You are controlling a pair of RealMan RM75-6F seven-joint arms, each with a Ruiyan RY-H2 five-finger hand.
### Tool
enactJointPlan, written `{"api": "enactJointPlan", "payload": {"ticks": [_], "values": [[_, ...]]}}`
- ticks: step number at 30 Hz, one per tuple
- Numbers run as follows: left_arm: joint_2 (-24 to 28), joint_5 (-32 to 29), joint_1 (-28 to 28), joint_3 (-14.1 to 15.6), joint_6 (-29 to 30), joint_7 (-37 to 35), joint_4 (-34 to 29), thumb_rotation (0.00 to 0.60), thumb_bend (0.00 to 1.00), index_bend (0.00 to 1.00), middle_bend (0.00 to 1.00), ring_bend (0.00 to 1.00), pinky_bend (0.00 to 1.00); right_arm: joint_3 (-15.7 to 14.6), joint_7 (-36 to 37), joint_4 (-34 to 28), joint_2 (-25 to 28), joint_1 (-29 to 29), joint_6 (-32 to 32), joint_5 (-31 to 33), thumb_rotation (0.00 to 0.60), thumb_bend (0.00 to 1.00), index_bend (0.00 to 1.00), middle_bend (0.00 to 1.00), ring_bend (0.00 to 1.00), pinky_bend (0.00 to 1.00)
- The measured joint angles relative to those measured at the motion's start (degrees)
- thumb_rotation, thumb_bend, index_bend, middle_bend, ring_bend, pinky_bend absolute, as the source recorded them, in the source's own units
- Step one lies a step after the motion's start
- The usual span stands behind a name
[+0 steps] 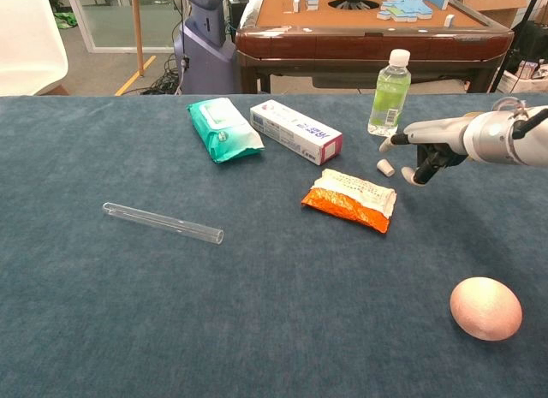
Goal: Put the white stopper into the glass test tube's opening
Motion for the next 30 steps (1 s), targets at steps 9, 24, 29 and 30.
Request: {"api": "enactJointPlan", "payload": {"ticks": [9, 24, 29, 30], "values": [[0.16, -0.10, 0.13, 0.00, -0.06, -0.06, -0.05, 0.600, 0.31, 0.39, 0.43, 0.39, 0.47, -1.00, -0.76, 2.21, -1.35, 1.29, -1.19, 2.54, 0.600, 0.63, 0.08, 1.00, 1.00, 1.00], [0.26, 0.24, 0.22, 0.10, -0.13, -0.08, -0.18, 0.600, 0.31, 0.39, 0.43, 0.39, 0.47, -2.32, -0.79, 1.34, -1.13, 1.81, -0.99, 3.26, 0.600, 0.63, 0.15, 1.00, 1.00, 1.00], [0.17, 0.43, 0.14, 0.14, -0.27, -0.09, -0.10, 0.600, 0.31, 0.39, 0.43, 0.39, 0.47, -2.66, -0.61, -1.45, 0.44, 1.31, 0.51, 2.56, 0.600, 0.63, 0.16, 1.00, 1.00, 1.00], [0.18, 0.49, 0.12, 0.16, -0.31, -0.08, -0.12, 0.600, 0.31, 0.39, 0.43, 0.39, 0.47, -2.75, -0.56, -2.36, 0.93, 1.13, 1.01, 2.28, 0.600, 0.63, 0.16, 1.00, 1.00, 1.00]]}}
